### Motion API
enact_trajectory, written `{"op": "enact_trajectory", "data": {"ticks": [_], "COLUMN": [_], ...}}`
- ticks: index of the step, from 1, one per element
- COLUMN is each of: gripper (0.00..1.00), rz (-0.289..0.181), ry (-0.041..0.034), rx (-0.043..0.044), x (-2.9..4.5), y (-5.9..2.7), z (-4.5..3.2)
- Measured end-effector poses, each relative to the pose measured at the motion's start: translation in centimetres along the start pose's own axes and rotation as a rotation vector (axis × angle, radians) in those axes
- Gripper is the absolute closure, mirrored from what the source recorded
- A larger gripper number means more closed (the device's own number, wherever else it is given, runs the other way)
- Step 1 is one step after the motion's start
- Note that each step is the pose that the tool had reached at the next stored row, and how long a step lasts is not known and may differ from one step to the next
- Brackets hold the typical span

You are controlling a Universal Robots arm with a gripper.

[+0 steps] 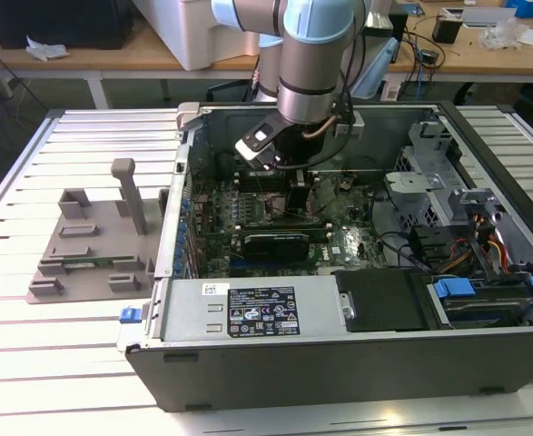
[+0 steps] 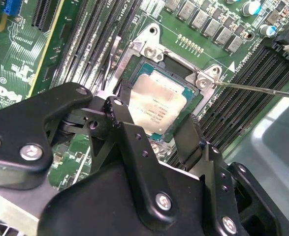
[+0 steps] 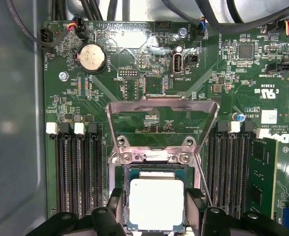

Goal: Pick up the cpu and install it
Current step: 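Place the cpu into insertion slot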

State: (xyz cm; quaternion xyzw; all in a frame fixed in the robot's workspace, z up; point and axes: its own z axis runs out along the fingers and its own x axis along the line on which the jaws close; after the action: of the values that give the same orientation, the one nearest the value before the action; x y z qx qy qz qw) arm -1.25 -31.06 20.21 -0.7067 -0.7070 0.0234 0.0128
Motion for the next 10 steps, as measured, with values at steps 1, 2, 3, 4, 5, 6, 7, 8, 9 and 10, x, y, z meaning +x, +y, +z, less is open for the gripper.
{"op": "enact_trajectory", "data": {"ticks": [1,2,3,4,5,6,7,8,9,10], "gripper": [0.38,0.38,0.38,0.38,0.38,0.38,0.38,0.38,0.38,0.38], "rz": [0.000,0.000,0.000,0.000,0.000,0.000,0.000,0.000,0.000,0.000], "ry": [0.0015,0.0026,0.0044,0.0058,0.0071,0.0074,0.0072,0.0072,0.0076,0.0073], "rx": [-0.0001,0.0000,0.0001,0.0000,0.0000,0.0000,0.0001,0.0000,-0.0002,-0.0001], "x": [0.01,0.01,0.01,0.02,0.02,0.02,0.01,0.01,0.01,0.00], "y": [0.00,0.00,0.00,0.00,0.00,0.00,-0.01,-0.02,-0.03,-0.05], "z": [0.01,0.02,0.02,0.03,0.03,0.02,-0.08,-0.24,-0.60,-0.93]}}
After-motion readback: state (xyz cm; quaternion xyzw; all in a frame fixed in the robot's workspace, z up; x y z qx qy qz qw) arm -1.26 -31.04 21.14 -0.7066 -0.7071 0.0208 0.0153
